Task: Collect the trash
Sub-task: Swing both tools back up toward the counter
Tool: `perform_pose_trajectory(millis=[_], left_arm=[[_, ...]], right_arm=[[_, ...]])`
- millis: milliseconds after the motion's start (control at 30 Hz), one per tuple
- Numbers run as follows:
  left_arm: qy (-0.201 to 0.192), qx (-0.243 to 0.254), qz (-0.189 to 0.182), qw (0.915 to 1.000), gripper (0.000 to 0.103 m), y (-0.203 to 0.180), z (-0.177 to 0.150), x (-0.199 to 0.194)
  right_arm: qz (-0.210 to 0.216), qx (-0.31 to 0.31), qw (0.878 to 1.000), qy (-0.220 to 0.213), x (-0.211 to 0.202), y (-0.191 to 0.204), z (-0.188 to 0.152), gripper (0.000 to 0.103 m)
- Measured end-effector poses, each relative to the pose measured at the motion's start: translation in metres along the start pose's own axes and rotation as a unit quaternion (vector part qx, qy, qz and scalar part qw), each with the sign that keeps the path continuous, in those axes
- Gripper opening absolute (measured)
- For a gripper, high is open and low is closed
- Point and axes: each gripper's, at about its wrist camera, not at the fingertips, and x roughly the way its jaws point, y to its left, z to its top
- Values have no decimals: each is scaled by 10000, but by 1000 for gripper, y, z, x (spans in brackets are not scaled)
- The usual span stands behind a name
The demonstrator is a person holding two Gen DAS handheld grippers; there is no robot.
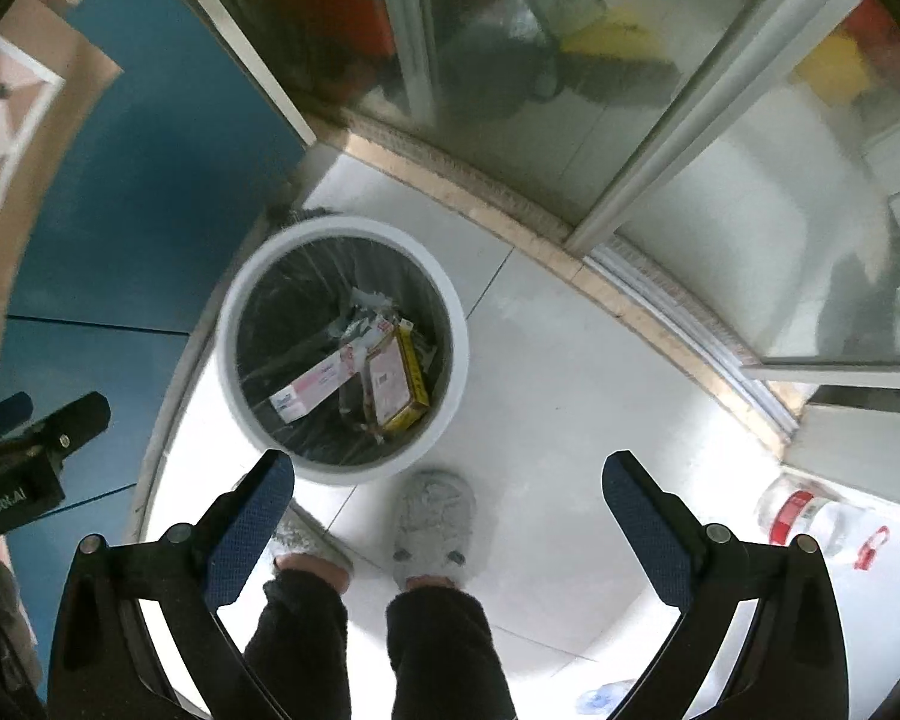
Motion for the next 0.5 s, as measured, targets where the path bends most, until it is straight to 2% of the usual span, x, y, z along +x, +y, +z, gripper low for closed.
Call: perform_pose_trajectory(millis=[267,500], left_arm=[[-303,-59,-37,9995,103,-3,-25,-144],[-482,-73,-142,9987,103,-5,-35,-250]], right_arm=[[40,-179,9994,-284,-142,-3,-16,103],[198,-205,9978,-594,-272,-7,-32,103]])
